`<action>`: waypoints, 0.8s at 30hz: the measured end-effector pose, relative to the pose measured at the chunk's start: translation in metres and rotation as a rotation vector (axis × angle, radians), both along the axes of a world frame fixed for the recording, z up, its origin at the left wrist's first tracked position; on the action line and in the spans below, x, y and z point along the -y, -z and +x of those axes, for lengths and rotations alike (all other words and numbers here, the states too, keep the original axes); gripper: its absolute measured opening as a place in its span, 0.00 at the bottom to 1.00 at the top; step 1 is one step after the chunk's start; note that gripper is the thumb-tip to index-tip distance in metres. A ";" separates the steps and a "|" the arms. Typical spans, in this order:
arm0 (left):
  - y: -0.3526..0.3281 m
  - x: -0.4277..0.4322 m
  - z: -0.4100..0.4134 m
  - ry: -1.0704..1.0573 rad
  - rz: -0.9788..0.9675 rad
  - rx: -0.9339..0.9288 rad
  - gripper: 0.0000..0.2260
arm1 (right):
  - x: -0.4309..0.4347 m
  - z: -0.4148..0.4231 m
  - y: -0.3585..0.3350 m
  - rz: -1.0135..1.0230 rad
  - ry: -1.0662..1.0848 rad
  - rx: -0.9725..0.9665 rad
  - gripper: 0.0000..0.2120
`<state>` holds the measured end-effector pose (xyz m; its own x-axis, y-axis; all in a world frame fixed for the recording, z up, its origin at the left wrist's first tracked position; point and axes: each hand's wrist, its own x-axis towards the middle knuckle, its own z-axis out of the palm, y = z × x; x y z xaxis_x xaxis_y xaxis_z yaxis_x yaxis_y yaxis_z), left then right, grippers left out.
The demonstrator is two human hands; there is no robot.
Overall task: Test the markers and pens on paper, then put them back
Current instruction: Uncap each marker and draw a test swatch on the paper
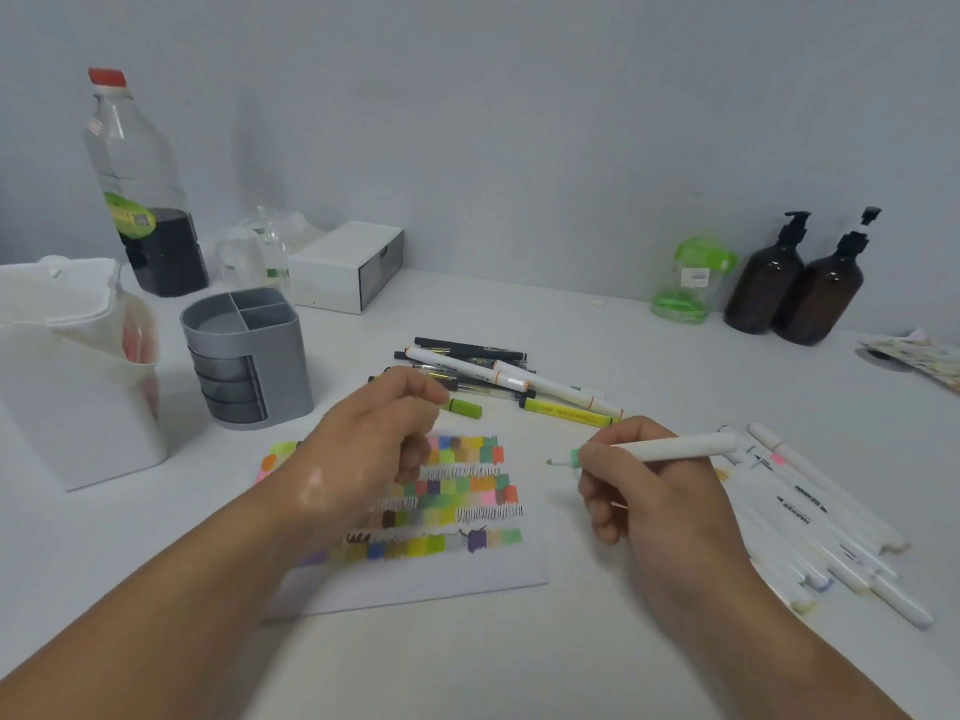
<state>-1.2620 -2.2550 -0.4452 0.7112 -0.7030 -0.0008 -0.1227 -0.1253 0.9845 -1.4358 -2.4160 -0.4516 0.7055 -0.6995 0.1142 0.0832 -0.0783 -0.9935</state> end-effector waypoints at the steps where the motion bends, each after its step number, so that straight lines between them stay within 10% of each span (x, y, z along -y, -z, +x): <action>1: 0.001 0.000 0.000 0.004 -0.066 -0.145 0.10 | 0.000 0.000 0.000 -0.005 0.001 0.010 0.04; 5: 0.002 0.001 -0.003 0.089 -0.109 -0.303 0.15 | 0.003 0.000 0.000 0.014 -0.013 0.053 0.04; 24: -0.003 0.000 -0.017 0.315 0.026 0.252 0.09 | -0.003 -0.003 -0.010 0.127 -0.121 0.196 0.01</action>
<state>-1.2794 -2.2547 -0.4422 0.4408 -0.8888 0.1255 -0.3966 -0.0675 0.9155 -1.4391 -2.4133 -0.4413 0.7579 -0.6288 0.1738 0.2765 0.0684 -0.9586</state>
